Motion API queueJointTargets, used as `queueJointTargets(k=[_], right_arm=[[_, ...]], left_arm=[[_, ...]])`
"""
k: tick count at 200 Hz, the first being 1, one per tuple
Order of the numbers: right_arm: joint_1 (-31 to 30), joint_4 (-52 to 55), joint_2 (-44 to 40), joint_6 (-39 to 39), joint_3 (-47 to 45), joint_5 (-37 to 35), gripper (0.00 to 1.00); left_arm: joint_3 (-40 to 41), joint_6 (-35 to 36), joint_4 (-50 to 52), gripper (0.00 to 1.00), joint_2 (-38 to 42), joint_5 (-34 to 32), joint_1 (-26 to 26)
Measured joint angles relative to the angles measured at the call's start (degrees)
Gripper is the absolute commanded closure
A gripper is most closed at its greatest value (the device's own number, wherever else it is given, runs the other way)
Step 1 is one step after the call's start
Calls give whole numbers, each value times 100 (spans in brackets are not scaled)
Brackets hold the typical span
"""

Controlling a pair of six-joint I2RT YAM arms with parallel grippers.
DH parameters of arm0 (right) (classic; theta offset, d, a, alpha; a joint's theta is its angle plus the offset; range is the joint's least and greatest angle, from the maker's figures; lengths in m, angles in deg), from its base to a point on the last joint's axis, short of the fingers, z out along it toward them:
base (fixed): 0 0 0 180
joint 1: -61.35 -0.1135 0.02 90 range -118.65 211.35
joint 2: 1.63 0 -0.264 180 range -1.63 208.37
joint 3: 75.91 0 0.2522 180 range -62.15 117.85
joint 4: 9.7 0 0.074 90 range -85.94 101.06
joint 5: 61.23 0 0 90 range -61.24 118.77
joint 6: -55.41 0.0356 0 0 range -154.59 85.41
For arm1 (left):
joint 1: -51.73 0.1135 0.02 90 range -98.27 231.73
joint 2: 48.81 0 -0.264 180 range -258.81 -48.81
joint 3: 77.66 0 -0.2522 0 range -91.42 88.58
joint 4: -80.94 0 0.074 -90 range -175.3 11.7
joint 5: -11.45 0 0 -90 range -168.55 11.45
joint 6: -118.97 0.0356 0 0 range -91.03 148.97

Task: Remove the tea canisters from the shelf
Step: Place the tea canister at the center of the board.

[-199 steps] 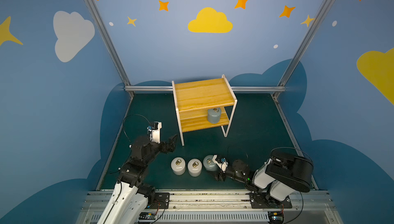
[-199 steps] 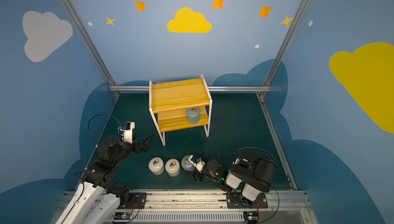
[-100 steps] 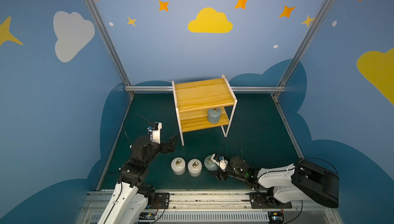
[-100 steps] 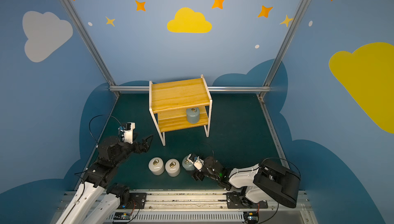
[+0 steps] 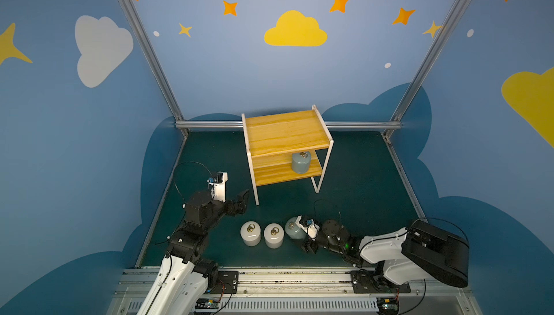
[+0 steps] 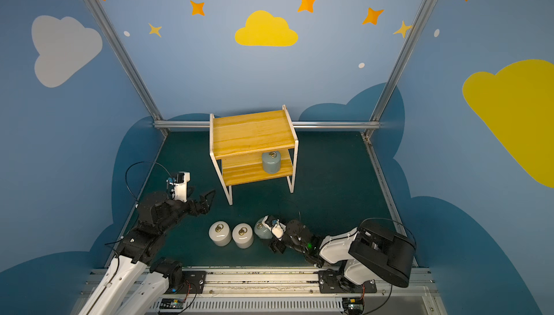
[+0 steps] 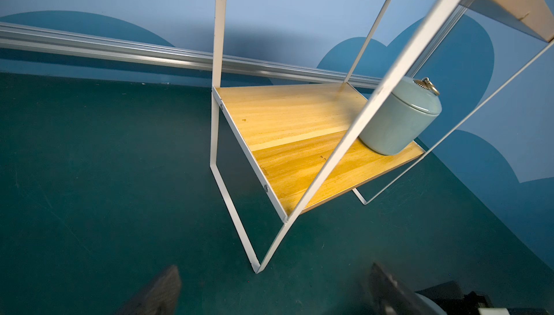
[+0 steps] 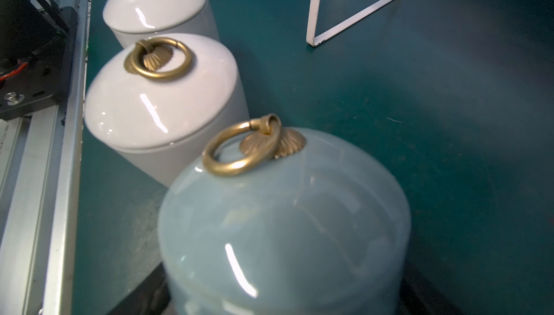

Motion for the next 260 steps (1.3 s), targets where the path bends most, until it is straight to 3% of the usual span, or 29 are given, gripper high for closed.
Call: queueJointTargets(k=[41, 78, 260], right_arm=[[0, -1845, 852, 61, -437, 11, 30], [-7, -2815, 1486, 192, -503, 4, 30], [-61, -3075, 1580, 262, -612, -118, 17]], left_arm=[[0, -2, -7, 1, -22, 0, 0], [0, 0, -15, 1, -22, 0, 0], [0, 0, -13, 1, -15, 0, 0]])
